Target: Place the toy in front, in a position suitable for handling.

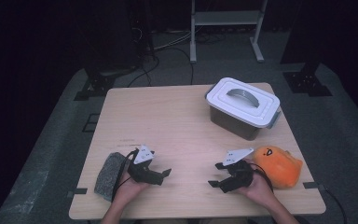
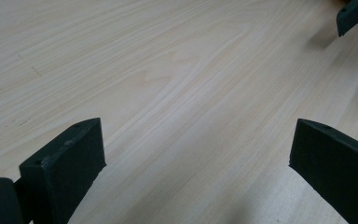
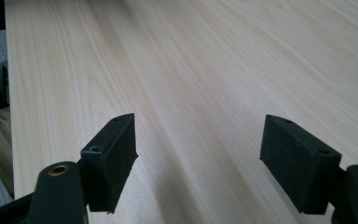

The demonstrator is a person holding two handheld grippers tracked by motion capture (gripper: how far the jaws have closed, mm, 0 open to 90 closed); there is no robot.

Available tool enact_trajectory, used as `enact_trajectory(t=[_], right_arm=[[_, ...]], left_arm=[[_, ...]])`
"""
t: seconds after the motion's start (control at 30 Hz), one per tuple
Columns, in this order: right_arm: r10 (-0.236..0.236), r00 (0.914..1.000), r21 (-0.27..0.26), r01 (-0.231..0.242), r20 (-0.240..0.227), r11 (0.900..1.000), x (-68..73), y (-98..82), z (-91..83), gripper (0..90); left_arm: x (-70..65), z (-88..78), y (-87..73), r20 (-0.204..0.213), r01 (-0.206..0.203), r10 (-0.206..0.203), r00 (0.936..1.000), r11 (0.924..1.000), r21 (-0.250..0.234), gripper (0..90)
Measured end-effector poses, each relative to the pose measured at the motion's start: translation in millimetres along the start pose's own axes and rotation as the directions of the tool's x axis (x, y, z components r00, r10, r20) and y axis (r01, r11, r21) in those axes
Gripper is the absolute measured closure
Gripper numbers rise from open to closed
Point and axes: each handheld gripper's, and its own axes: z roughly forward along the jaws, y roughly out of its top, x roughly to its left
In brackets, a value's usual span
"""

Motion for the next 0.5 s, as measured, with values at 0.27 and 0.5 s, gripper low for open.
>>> enact_trajectory(t=[0.27, 0.5], right_arm=[[0.007, 1.0, -0.009, -0.006, 0.003, 1.0, -2.8, -0.8, -2.5, 25.6], [0.016, 0.9999, -0.026, -0.016, 0.002, 1.0, -1.1, 1.4, -4.4, 25.5]], left_arm=[[0.1, 1.2, 0.1, 0.001, 0.004, -0.004, 1.0, 1.0, 0.004, 2.4], [-2.0, -0.8, -0.2, 0.005, -0.005, 0.005, 1.0, 1.0, 0.0, 2.5]])
